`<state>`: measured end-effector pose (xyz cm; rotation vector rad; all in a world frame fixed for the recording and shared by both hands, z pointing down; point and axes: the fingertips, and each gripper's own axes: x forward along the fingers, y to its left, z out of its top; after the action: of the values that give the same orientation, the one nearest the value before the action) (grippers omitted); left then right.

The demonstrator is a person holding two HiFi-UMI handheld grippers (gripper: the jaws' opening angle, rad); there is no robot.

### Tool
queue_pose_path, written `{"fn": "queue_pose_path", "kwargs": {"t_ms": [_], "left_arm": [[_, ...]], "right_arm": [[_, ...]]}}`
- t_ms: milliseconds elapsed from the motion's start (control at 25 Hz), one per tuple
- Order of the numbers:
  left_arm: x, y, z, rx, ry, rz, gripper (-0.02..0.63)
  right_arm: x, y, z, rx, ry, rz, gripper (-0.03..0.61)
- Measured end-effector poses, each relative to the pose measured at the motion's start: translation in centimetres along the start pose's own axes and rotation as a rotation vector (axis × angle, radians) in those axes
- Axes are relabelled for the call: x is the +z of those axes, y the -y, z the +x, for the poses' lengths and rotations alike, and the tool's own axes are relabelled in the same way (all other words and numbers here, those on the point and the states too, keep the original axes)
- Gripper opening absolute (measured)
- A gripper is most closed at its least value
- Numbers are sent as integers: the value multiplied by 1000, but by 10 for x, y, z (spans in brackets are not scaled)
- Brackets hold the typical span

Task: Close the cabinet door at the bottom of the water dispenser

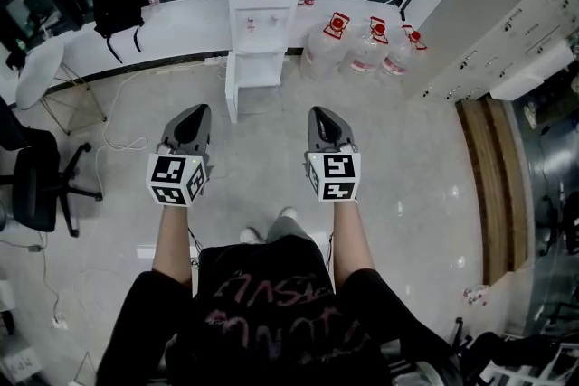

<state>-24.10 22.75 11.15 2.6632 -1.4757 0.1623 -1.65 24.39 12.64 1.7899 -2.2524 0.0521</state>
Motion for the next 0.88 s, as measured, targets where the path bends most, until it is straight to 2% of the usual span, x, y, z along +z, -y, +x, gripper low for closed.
{"fn": "queue_pose_path", "kwargs": {"t_ms": [360,640,880], "left_arm": [[-13,-9,64,-1,-44,-8,15],[-21,-27,147,47,-96,-21,15],[-27,-43,212,112,-131,-78,15]], "right_arm": [[-10,37,59,21,-4,19,12],[-26,94,137,60,-24,31,12],[-37,133,199,118,-65,47,12]]}}
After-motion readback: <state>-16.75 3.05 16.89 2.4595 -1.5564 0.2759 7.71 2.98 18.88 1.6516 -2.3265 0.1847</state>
